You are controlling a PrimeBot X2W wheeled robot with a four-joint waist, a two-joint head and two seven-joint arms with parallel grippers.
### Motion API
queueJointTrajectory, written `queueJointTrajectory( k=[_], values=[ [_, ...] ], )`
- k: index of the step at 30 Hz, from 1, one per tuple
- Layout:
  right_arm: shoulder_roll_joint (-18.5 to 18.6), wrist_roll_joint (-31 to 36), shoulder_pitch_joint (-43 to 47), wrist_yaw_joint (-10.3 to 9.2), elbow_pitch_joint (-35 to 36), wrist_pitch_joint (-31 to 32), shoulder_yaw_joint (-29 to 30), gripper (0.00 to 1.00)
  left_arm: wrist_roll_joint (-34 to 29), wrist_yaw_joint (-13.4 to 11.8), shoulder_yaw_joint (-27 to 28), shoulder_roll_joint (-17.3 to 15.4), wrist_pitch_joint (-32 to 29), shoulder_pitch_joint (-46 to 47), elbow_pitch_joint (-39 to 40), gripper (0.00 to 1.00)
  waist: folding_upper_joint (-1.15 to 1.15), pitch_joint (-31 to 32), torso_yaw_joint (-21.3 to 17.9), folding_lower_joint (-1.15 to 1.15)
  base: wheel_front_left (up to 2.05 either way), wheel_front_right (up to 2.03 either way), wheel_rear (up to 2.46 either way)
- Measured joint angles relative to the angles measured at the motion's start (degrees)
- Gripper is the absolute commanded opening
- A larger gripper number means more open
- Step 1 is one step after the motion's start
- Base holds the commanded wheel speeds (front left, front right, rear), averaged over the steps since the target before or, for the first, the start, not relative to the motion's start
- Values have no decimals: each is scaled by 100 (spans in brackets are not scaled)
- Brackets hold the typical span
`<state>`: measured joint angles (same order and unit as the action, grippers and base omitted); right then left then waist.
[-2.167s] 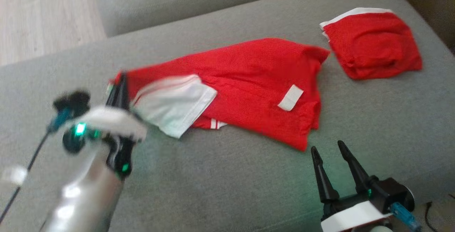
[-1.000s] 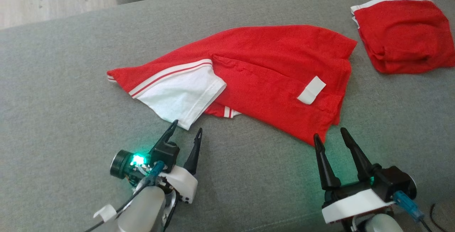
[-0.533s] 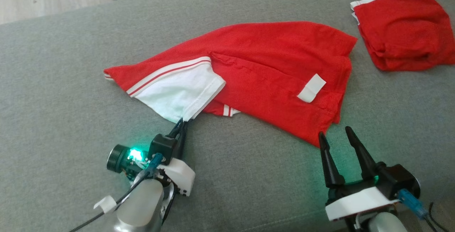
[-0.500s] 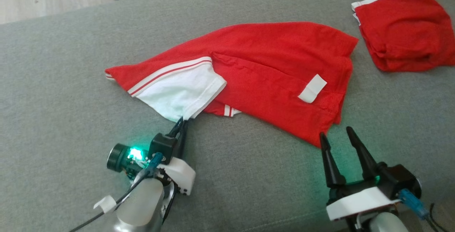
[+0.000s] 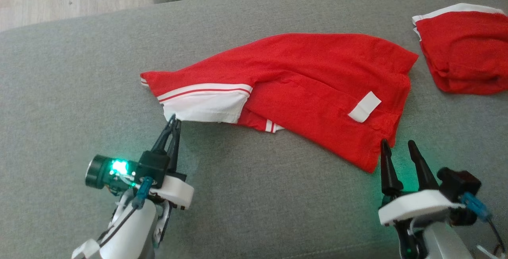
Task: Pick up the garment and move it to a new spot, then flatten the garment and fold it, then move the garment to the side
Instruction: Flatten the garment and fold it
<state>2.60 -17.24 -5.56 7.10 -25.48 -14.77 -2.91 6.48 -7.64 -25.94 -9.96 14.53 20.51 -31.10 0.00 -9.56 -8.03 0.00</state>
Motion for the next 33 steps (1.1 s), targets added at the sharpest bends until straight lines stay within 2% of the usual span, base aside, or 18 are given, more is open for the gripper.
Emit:
queueJointTrajectory(
  k=[8, 14, 15, 17, 18, 21, 26, 33],
  values=[
    [14, -121, -687, 0, -1182, 0, -91, 100, -9, 0, 18, -15, 0, 2, 229, 0, 0, -43, 104, 0, 0, 0, 0],
    [37, -245, -981, 0, -1460, 0, -190, 100, -54, 11, 16, 0, 0, 2, 249, 0, 0, -56, 160, 0, 0, 0, 0],
    [44, -255, -1007, 0, -1497, 0, -207, 96, -54, 14, 16, 2, 0, 2, 249, 0, 0, -53, 168, 0, 0, 0, 0],
    [64, -315, -1035, 0, -1575, 0, -250, 69, -54, 15, 16, 2, 0, 2, 249, 0, 0, -41, 185, 0, 0, 0, 0],
    [69, -348, -1034, 0, -1618, 0, -261, 48, -54, 16, 18, 2, 0, 2, 249, 0, 0, -35, 192, 0, 0, 0, 0],
    [89, -355, -1034, 0, -1667, 0, -287, 0, -54, 37, 22, 2, 0, 2, 249, 0, 0, -18, 205, 0, 0, 0, 0],
    [100, -383, -1031, 0, -1637, 0, -163, 0, -55, 60, 37, 0, 0, 2, 255, 0, 0, 57, 223, 0, 0, 0, 0],
    [294, -180, -931, 0, -956, 0, 98, 0, -102, 67, 134, -26, 0, -2, 565, 0, 0, 373, 238, 0, 0, 0, 0]
  ],
)
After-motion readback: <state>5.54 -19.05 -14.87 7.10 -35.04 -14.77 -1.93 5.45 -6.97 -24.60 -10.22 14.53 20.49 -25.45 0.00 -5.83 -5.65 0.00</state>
